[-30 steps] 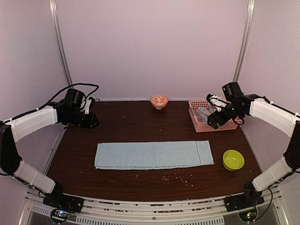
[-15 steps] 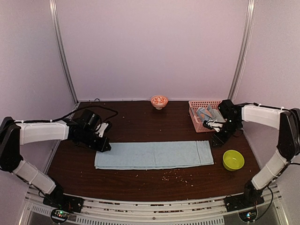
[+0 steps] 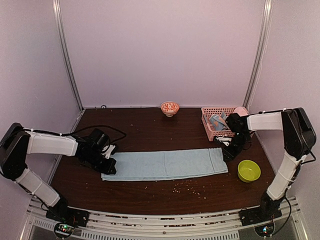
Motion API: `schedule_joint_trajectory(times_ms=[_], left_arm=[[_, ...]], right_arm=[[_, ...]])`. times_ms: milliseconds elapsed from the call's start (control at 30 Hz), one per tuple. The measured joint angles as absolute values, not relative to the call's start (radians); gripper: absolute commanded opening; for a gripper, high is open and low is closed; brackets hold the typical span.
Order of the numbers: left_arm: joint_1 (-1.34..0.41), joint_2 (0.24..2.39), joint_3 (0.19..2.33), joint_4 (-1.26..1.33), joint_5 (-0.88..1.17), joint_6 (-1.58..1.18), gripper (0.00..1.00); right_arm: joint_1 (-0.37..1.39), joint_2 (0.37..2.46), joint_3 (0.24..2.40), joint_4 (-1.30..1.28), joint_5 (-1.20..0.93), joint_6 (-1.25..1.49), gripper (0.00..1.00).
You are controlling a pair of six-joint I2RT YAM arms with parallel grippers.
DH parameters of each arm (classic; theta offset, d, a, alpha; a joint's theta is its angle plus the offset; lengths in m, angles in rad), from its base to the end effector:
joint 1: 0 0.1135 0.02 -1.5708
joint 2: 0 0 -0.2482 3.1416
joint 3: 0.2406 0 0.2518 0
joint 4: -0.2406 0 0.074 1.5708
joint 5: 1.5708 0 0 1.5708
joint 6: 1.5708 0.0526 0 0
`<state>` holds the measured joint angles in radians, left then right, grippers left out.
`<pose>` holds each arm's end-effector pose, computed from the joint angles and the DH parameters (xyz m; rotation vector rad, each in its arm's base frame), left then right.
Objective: Roll the towels
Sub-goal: Move the towel to the center of the board.
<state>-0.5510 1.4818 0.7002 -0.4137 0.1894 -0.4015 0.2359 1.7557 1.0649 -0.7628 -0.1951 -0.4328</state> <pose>0.2162 -0.1445 0.1141 0.2645 2.8419 -0.4895 0.2961 0.0817 0.1232 -0.9986 2.8224 0.2743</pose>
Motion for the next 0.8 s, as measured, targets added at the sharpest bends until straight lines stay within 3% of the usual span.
schedule_joint_trajectory(times_ms=[400, 800], left_arm=[[-0.552, 1.465, 0.696, -0.389, 0.172, -0.407, 0.0], [-0.559, 1.464, 0.698, -0.366, 0.161, -0.407, 0.0]], right_arm=[[0.237, 1.739, 1.066, -0.698, -0.131, -0.338, 0.4], [0.236, 1.745, 1.108, -0.72, -0.217, -0.273, 0.41]])
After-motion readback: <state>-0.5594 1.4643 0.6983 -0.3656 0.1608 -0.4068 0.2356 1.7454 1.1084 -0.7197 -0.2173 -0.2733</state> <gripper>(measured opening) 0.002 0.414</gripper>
